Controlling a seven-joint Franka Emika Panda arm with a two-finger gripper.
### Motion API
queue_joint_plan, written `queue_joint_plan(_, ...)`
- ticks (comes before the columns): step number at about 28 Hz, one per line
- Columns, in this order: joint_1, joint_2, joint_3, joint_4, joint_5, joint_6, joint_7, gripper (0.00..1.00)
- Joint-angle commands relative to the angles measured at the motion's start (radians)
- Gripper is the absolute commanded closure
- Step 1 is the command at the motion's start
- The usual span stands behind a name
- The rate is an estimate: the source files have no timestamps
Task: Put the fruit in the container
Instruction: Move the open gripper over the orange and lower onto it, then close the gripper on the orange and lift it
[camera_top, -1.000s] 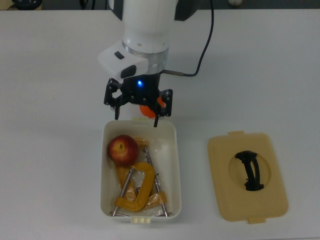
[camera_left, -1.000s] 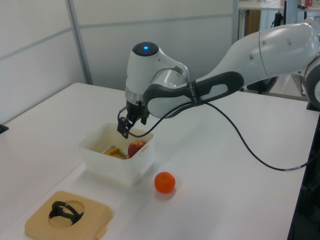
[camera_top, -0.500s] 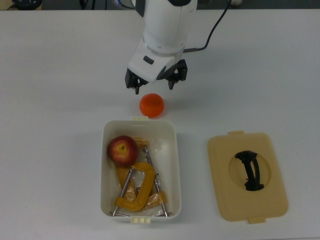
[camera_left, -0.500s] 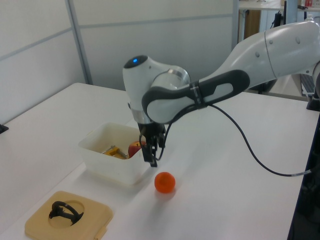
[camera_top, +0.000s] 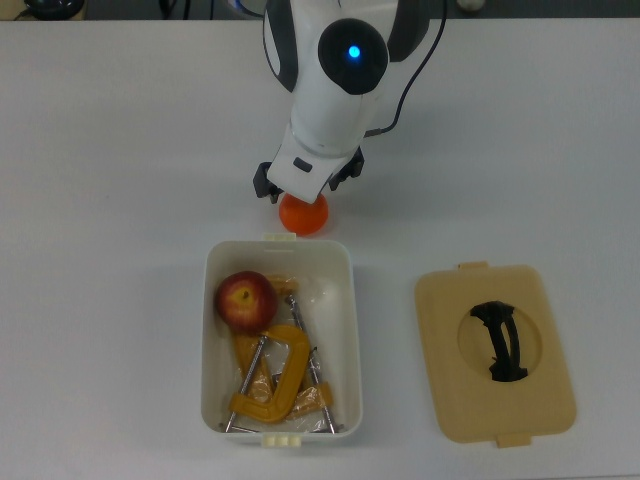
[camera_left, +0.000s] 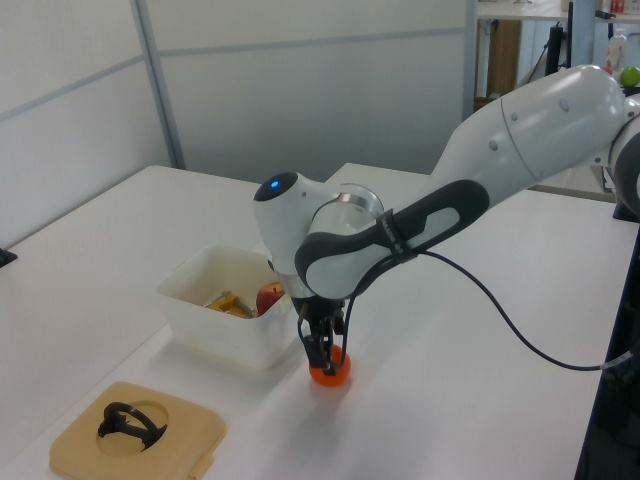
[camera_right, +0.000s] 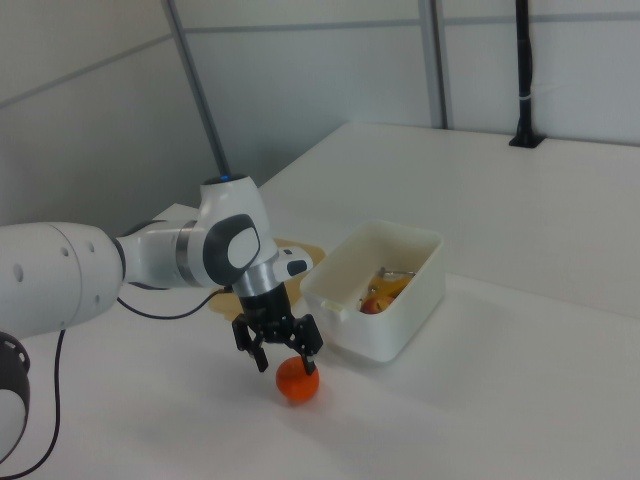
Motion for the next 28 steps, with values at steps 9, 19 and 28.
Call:
queue_joint_plan(9, -0.001, 0.037, -0.005, -0.016, -0.022, 0.066, 0.024, 0.37)
queue_joint_plan(19, -0.001, -0.028, -0.005, 0.024, -0.015, 0.023, 0.028, 0.72)
queue_joint_plan(28, 0.000, -0.071, -0.005, 0.207, -0.012, -0.231, 0.030, 0.72)
